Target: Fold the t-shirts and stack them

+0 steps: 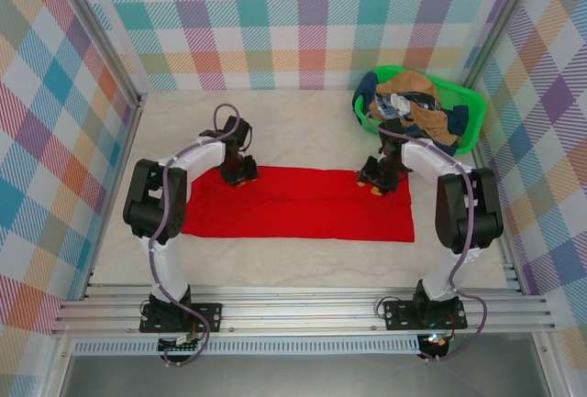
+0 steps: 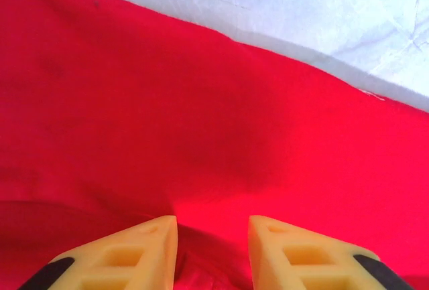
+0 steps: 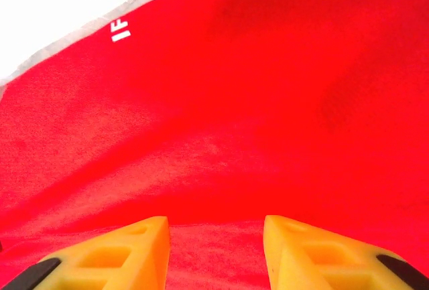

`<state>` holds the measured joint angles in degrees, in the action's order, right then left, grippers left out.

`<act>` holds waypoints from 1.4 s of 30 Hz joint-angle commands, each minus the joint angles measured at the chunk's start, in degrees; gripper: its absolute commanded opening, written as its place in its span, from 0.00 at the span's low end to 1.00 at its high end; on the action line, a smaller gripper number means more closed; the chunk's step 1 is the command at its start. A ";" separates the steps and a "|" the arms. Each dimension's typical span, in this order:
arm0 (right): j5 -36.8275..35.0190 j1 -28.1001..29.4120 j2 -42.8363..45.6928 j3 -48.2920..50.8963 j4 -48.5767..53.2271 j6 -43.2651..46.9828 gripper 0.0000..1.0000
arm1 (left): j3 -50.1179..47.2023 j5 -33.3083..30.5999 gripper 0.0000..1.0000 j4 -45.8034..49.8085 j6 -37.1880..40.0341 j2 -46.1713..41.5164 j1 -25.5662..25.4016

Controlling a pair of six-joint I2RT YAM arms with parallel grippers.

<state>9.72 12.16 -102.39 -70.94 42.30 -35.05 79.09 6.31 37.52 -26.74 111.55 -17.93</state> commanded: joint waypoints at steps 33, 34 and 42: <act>1.01 0.49 1.44 0.60 0.39 0.09 0.41 | -4.42 -5.92 0.36 2.39 5.90 -5.73 -3.95; 1.01 0.49 1.53 0.83 0.24 0.08 0.41 | -4.14 -5.80 0.35 2.70 6.04 -5.00 -3.95; 1.35 0.49 1.34 0.89 0.07 0.13 0.41 | -3.50 -7.08 0.36 1.42 6.39 -2.67 -3.95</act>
<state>9.89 12.38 -102.26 -70.74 42.06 -35.07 74.08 0.71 38.79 -21.54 107.98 -21.37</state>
